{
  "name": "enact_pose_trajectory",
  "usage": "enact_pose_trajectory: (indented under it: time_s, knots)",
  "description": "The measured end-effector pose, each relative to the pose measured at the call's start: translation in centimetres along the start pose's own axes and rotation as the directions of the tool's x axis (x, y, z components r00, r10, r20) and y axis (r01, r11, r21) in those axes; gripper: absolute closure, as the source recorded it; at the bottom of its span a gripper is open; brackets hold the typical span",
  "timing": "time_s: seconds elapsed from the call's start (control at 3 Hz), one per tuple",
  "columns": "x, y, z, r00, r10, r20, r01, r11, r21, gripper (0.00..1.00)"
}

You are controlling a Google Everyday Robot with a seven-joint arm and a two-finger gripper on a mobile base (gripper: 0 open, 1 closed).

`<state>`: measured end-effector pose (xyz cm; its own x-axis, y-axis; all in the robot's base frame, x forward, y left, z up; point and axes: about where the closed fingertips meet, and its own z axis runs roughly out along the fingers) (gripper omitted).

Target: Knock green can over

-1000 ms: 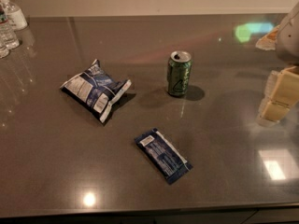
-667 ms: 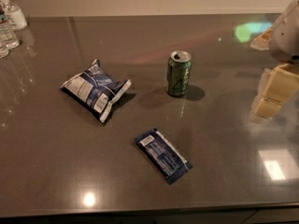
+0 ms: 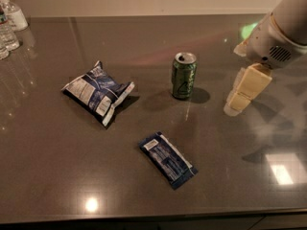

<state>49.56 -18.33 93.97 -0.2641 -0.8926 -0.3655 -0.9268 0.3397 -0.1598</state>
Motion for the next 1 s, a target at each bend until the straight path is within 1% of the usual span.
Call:
enact_pose_trajectory:
  time_s: [0.33, 0.67, 1.0]
  knots:
    - [-1.8, -1.7, 2.8, 0.994, 0.030, 0.101, -0.029, 0.9995, -0.015, 0.00]
    - [-3.7, -3.7, 5.1, 0.979, 0.052, 0.196, -0.048, 0.9986, -0.023, 0.00]
    - [-5.9, -5.4, 7.0, 0.954, 0.067, 0.293, -0.059, 0.9976, -0.035, 0.00]
